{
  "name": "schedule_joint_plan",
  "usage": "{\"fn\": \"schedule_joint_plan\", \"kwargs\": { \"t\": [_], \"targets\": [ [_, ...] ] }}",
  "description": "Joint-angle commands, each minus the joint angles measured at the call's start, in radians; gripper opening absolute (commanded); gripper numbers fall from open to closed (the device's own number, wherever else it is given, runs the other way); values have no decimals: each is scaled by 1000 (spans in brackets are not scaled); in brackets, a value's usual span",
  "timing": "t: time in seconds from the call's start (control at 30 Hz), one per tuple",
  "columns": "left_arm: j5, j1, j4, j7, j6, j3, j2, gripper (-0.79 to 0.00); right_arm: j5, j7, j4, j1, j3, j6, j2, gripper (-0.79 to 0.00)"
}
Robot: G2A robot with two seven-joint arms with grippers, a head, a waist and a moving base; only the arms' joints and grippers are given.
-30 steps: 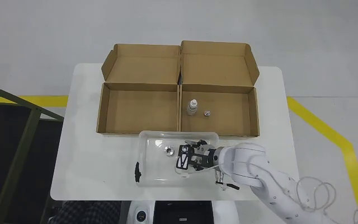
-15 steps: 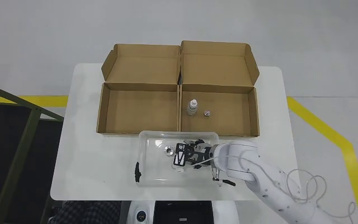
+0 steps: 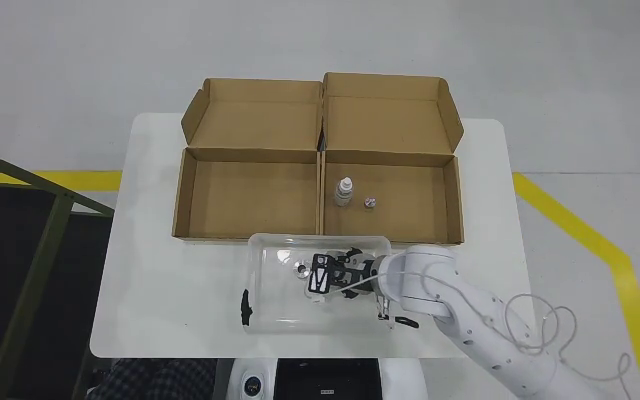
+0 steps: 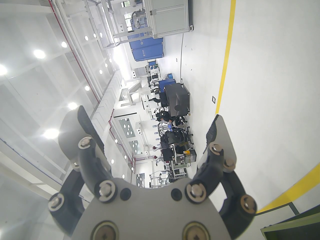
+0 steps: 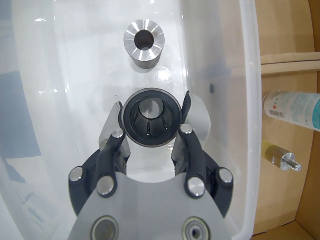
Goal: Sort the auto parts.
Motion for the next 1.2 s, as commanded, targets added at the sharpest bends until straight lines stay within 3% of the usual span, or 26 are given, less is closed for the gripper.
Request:
{"fn": "schedule_joint_plan", "kwargs": {
  "t": [0.0, 1.17],
  "targets": [
    [0, 0, 0, 0, 0, 0, 0, 0, 3, 2, -2, 2, 0, -2, 0, -785],
    [0, 0, 0, 0, 0, 0, 0, 0, 82, -77, -226, -84, 140, -91, 41, -785]
  ]
}}
